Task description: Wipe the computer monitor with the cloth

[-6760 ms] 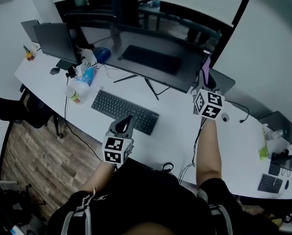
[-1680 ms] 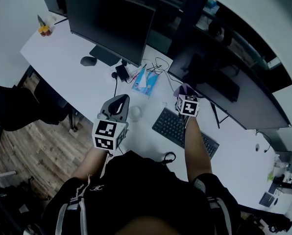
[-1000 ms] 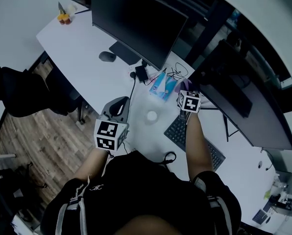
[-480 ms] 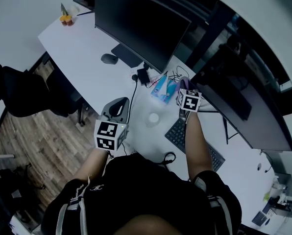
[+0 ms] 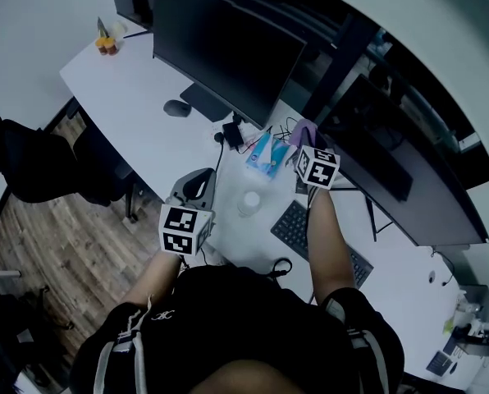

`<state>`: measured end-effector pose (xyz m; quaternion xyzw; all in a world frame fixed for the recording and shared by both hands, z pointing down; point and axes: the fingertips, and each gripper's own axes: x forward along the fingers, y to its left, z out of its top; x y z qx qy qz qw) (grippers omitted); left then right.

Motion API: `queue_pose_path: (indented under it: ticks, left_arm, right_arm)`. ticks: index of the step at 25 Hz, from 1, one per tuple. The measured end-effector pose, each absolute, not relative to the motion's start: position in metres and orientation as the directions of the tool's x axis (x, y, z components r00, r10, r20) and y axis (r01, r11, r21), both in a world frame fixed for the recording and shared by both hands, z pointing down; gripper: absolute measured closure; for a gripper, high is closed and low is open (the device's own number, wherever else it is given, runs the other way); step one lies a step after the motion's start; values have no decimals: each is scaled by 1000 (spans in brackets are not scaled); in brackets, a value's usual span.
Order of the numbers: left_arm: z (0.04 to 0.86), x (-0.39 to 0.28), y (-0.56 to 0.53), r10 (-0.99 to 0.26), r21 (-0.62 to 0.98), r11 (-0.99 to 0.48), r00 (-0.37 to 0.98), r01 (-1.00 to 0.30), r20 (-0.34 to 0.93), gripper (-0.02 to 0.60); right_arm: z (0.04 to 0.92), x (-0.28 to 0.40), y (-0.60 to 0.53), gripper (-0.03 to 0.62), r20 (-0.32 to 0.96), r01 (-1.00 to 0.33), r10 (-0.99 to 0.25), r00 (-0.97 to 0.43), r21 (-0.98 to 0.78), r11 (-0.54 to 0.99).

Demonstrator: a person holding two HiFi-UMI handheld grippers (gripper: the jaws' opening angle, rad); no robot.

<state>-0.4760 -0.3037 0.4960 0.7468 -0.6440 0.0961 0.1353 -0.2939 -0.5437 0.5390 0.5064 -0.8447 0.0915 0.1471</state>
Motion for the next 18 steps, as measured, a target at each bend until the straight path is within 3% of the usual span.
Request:
queue_pose_path:
  ticks: [18]
  left_arm:
    - [481,-449,-307,-932,86,-223,238,-971,274,568]
  right_arm:
    - [407,-282,-521,514,108,-902,-899,-424,32,430]
